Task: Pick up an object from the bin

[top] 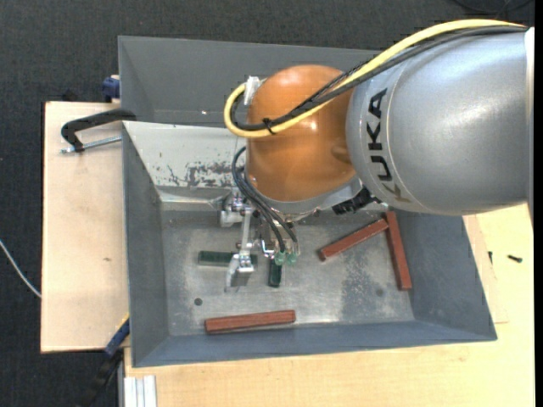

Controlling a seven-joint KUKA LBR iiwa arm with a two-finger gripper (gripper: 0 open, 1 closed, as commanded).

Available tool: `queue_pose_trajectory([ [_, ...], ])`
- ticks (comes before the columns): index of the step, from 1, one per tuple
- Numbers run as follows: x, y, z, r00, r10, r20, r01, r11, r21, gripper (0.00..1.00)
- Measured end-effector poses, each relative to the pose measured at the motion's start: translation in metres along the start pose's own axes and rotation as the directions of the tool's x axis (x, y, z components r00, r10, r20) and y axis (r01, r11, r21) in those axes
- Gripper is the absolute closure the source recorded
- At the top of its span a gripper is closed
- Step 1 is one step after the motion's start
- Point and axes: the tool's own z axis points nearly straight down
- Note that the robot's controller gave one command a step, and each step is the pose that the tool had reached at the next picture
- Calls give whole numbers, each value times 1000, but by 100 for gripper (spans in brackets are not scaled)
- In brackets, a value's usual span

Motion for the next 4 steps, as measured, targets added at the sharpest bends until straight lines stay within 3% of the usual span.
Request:
queue_pose_trajectory([
  [1, -2, -1, -5, 1000, 3, 9, -3, 1000, -2, 0],
  [2, -27, -19, 69, 999, 47, 13, -47, 999, -4, 0],
  [3, -47, -36, 147, 979, 203, 9, -203, 979, -4, 0],
  [4, -47, -37, 144, 989, 145, 9, -144, 990, -3, 0],
])
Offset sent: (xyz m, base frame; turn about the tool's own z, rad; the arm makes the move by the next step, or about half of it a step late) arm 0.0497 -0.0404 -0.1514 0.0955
